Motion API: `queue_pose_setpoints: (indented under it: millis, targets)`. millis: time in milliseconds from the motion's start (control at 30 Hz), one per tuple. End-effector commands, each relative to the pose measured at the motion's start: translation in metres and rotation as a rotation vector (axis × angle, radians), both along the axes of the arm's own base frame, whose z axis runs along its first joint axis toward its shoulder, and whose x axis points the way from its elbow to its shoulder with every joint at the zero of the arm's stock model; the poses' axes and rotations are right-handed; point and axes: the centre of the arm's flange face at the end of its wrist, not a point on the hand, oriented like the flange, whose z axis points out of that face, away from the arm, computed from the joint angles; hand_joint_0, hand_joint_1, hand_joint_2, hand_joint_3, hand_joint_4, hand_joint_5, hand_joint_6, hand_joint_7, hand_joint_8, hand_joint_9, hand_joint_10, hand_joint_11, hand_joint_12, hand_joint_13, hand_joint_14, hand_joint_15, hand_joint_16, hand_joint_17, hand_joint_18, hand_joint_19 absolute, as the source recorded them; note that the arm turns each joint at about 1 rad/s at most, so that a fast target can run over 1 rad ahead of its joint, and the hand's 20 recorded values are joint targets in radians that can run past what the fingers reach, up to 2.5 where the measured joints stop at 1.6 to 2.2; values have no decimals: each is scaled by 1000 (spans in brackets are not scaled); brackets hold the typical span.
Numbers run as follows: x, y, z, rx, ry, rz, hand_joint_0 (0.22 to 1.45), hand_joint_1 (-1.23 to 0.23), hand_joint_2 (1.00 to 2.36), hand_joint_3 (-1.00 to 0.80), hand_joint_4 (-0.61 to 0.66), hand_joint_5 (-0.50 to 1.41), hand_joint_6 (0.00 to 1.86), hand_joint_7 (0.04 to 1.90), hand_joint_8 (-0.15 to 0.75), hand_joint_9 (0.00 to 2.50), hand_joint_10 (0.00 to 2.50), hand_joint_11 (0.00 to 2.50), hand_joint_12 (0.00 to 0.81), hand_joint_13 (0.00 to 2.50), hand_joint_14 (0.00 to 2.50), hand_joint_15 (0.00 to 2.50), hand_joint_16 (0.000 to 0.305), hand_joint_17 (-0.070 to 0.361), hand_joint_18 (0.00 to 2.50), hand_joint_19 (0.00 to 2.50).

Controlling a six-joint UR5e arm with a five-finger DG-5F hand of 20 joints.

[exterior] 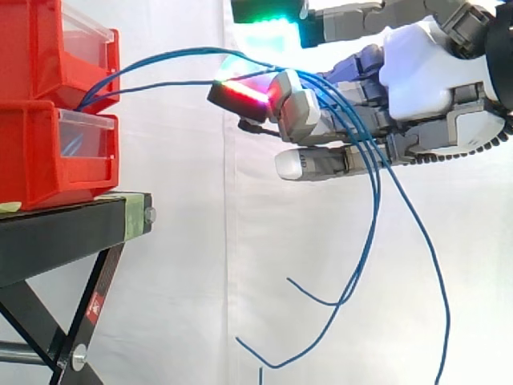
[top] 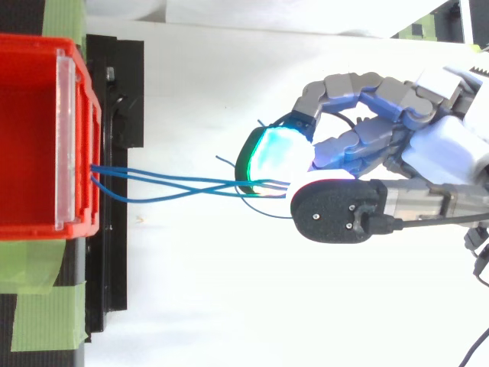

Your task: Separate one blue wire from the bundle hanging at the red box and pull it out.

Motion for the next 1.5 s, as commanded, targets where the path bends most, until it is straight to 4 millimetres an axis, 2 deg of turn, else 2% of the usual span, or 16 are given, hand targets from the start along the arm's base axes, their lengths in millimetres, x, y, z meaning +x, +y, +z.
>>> queue_pose_setpoints:
  millis: [0, 633, 767, 933, 1133, 1300, 1467]
  targets:
    - [0, 0, 0, -1, 0, 0, 721, -920, 1023, -223, 229, -235, 878, 1067, 311, 826, 6, 1578, 324, 1175, 20, 1430, 36, 81, 719, 612]
    - [0, 0, 0, 0, 0, 2, 736, -986, 1021, -248, 218, -256, 886, 1076, 308, 658, 8, 1552, 336, 1041, 18, 1426, 35, 79, 663, 567]
    - [0, 0, 0, 0, 0, 0, 699, -945, 1018, -288, 225, -249, 885, 1054, 314, 711, 5, 1547, 329, 1080, 17, 1430, 35, 79, 673, 592]
    - [0, 0, 0, 1, -1, 0, 721, -914, 1022, -233, 224, -244, 886, 1051, 313, 738, 5, 1550, 332, 1101, 18, 1424, 35, 79, 687, 596]
    - [0, 0, 0, 2, -2, 0, 755, -948, 1025, -185, 222, -254, 889, 1064, 309, 682, 6, 1557, 336, 1061, 18, 1444, 35, 79, 658, 585]
    - [0, 0, 0, 3, -1, 0, 770, -965, 1024, -223, 224, -261, 888, 1062, 305, 640, 6, 1555, 332, 1011, 17, 1427, 35, 79, 624, 561]
    - [0, 0, 0, 2, -2, -2, 712, -893, 1021, -256, 225, -245, 882, 1040, 318, 732, 6, 1539, 323, 1094, 17, 1420, 33, 75, 672, 585]
